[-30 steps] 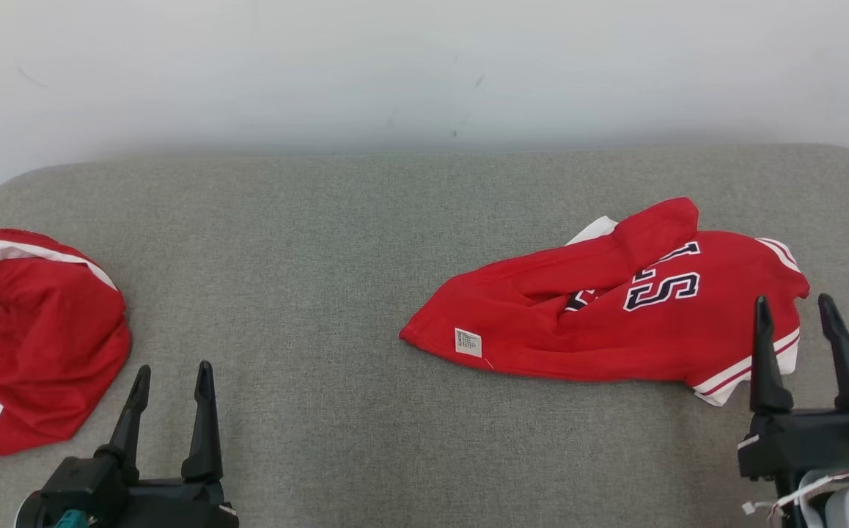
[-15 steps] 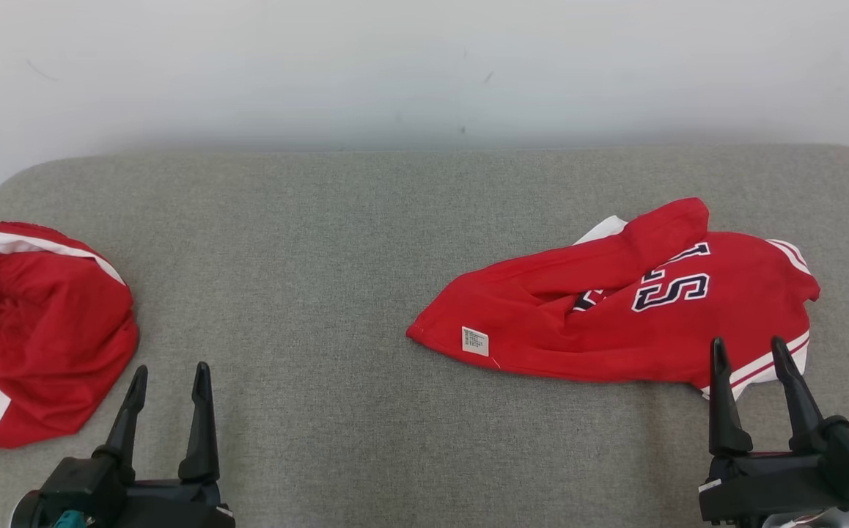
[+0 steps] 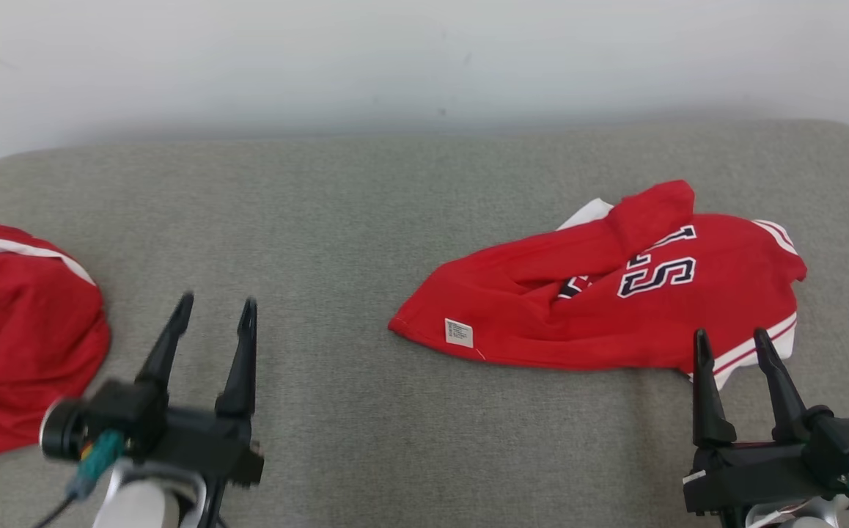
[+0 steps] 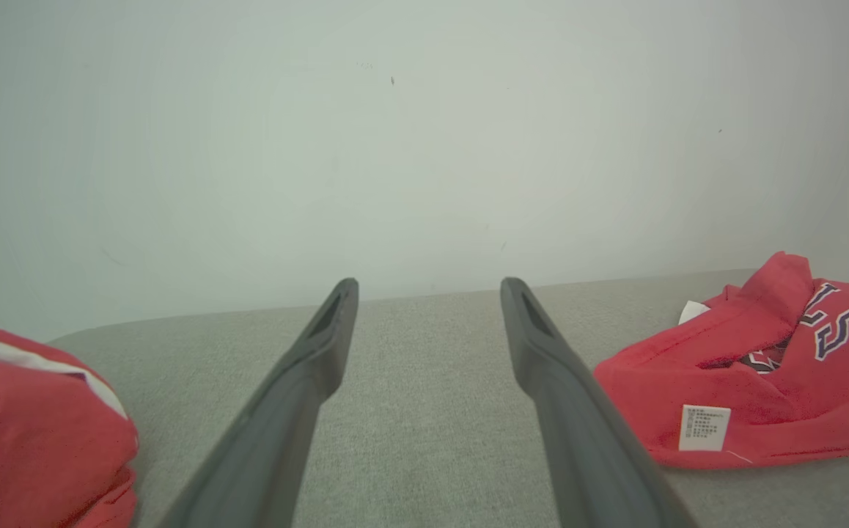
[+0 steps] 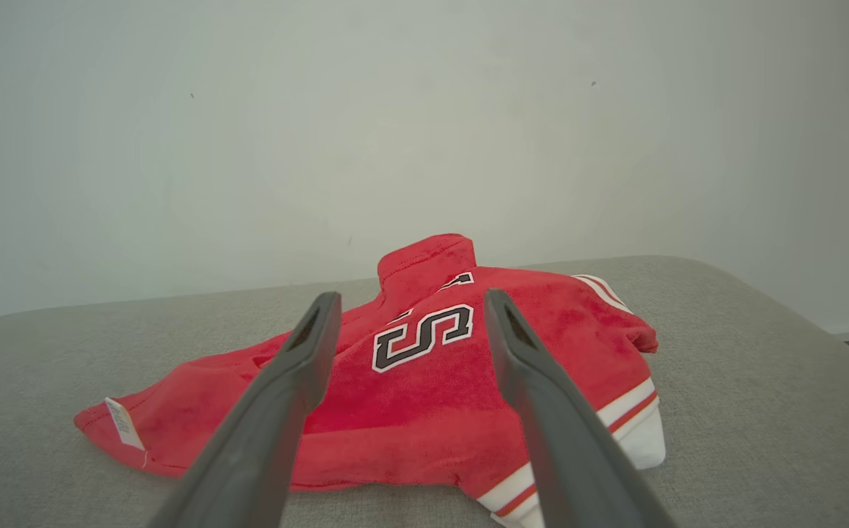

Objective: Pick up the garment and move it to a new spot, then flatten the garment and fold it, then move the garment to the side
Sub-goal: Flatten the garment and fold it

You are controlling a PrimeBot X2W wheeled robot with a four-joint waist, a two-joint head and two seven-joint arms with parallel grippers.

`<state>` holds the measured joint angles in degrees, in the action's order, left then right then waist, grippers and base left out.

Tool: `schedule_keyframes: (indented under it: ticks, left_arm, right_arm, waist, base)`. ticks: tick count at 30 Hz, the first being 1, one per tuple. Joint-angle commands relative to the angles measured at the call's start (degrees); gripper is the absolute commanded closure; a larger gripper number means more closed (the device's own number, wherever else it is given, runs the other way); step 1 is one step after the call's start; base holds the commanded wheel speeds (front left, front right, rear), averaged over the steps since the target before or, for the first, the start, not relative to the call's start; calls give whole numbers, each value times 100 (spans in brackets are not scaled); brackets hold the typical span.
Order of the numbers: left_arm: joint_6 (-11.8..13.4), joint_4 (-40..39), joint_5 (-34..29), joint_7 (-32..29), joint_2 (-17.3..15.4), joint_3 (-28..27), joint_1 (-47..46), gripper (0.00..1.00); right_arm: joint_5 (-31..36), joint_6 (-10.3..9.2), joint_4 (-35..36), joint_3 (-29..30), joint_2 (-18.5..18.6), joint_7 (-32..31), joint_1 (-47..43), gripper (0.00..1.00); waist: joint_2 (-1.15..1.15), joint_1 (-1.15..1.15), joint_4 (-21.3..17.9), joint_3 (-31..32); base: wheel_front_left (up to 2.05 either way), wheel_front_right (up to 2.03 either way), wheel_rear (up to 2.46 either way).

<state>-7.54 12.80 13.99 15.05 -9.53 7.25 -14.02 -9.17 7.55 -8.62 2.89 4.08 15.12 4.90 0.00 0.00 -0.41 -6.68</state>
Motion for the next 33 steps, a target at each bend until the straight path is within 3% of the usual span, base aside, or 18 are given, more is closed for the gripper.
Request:
schedule_keyframes:
  ticks: [1,12,18,21,31,32,33]
  left_arm:
    - [11,98,111,19,-67,120,-304,0]
    - [11,1481,727,-275,-495,1383,-1978,0]
    - [11,2134,1131,-640,-602,2065,-2363,0]
    - [11,2447,1398,-884,-647,2519,-2496,0]
    - [11,3048,1979,-1534,-698,3276,-2614,0]
    - [11,3069,2014,-1540,-679,3315,-2619,62]
    - [10,3089,2026,-1536,-666,3377,-2623,100]
  right_arm:
    - [-33,-13,-19,-17,-23,3,76,0]
    - [-52,-13,-50,-58,-89,4,353,0]
    - [-74,-13,-68,-28,-109,4,429,0]
    - [-77,-13,-80,1,-117,4,442,0]
    - [-98,-13,-120,8,-124,4,438,0]
    - [-104,-13,-115,7,-125,3,436,0]
    - [-108,-13,-110,5,-125,4,424,0]
  waist:
    - [0,0,-162,-161]
    - [0,0,-898,-704]
    - [0,0,-1180,-849]
    - [0,0,-1254,-874]
    - [0,0,-1270,-819]
    - [0,0,-1264,-809]
    - [0,0,-1257,-792]
  base:
    - [0,0,0]
    - [0,0,0]
    - [0,0,0]
    - [0,0,0]
    - [0,0,0]
    - [0,0,0]
    - [0,0,0]
